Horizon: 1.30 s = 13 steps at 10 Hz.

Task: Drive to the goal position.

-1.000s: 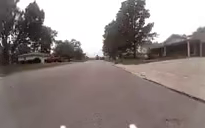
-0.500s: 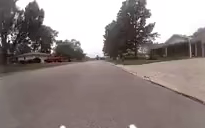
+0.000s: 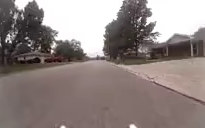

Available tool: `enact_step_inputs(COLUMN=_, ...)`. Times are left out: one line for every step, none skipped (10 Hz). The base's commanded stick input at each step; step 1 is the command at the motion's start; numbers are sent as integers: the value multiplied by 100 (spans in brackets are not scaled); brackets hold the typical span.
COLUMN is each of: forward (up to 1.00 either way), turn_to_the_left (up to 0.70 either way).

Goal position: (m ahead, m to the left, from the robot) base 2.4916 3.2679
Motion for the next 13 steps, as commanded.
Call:
enact_step_inputs(forward=50, turn_to_the_left=0)
enact_step_inputs(forward=50, turn_to_the_left=0)
enact_step_inputs(forward=50, turn_to_the_left=0)
enact_step_inputs(forward=50, turn_to_the_left=0)
enact_step_inputs(forward=50, turn_to_the_left=0)
enact_step_inputs(forward=50, turn_to_the_left=0)
enact_step_inputs(forward=50, turn_to_the_left=0)
enact_step_inputs(forward=50, turn_to_the_left=0)
enact_step_inputs(forward=50, turn_to_the_left=0)
enact_step_inputs(forward=50, turn_to_the_left=0)
enact_step_inputs(forward=50, turn_to_the_left=0)
enact_step_inputs(forward=50, turn_to_the_left=0)
enact_step_inputs(forward=50, turn_to_the_left=0)
